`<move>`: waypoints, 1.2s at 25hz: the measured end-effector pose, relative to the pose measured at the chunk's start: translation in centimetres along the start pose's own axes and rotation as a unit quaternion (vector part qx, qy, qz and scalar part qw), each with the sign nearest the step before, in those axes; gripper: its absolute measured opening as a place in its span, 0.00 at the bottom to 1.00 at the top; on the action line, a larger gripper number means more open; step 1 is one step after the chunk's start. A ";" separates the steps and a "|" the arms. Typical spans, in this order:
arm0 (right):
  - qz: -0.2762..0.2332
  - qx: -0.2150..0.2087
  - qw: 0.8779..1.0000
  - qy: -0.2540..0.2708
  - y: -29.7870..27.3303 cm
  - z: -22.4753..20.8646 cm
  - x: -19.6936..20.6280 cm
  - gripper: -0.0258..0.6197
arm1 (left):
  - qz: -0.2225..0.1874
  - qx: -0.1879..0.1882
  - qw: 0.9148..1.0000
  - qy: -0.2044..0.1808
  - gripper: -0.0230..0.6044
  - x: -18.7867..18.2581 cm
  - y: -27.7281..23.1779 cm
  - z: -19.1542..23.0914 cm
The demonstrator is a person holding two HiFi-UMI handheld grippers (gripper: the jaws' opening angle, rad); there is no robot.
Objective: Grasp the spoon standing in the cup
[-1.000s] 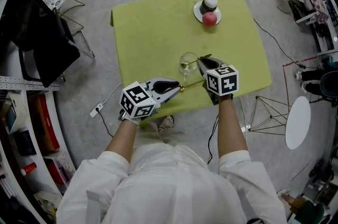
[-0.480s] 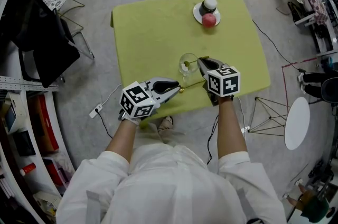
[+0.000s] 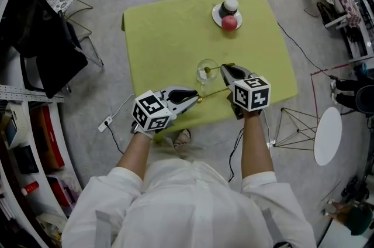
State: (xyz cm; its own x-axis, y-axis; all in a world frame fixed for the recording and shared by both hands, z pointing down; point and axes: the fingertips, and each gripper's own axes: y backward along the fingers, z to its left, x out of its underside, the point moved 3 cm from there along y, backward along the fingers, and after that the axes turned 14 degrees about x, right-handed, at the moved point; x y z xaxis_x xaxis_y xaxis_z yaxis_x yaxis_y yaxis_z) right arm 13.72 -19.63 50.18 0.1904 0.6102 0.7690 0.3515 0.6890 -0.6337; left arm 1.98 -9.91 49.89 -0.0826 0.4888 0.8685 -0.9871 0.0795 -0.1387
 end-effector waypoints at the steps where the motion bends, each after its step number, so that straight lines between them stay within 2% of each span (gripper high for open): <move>1: -0.003 0.001 1.000 0.000 0.2 0.0 -0.2 0.05 | 0.000 0.000 1.000 0.000 0.11 0.0 0.0 0.0; 22: -0.076 -0.012 0.996 -0.052 6.3 -0.2 -2.2 0.05 | 0.004 0.006 1.000 -0.012 0.10 0.0 -0.1 -1.1; 30: -0.085 -0.017 0.994 -0.069 8.7 -0.5 -1.5 0.05 | 0.007 0.012 1.000 -0.011 0.10 0.6 -0.4 -1.8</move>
State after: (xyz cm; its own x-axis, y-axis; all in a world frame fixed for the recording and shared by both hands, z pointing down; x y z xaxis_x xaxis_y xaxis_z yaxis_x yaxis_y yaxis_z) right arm 16.89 -14.75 43.56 -0.0005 0.5355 0.8445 0.3991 0.7744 -0.4909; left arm 2.58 -8.08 49.64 -0.1000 0.4696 0.8772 -0.9888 0.0509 -0.1400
